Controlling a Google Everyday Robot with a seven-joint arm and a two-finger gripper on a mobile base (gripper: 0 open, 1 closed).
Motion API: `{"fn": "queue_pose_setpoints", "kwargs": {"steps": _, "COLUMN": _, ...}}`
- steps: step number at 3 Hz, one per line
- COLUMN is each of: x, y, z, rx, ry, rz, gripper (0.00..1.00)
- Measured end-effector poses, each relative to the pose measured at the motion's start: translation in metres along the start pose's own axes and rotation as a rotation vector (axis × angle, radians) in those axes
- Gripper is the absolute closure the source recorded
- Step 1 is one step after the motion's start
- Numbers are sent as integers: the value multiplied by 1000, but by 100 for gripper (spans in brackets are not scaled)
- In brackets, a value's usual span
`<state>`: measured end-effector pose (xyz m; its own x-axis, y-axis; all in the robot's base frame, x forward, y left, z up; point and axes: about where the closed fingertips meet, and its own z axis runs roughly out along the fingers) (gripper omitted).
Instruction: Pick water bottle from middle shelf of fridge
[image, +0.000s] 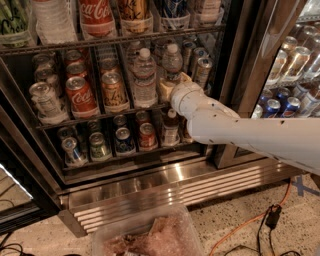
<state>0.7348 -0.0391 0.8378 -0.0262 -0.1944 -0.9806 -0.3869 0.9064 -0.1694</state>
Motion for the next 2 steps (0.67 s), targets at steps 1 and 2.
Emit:
{"fn": "queue_pose_setpoints", "kwargs": {"steps": 1, "x": -2, "y": 0, "z": 0, "rx": 0, "ry": 0, "rz": 0, "gripper": 100}}
{"fn": "queue_pose_setpoints", "kwargs": {"steps": 2, "x": -21, "y": -6, "z": -12, "rx": 14, "ry": -63, "rz": 0, "gripper": 100}}
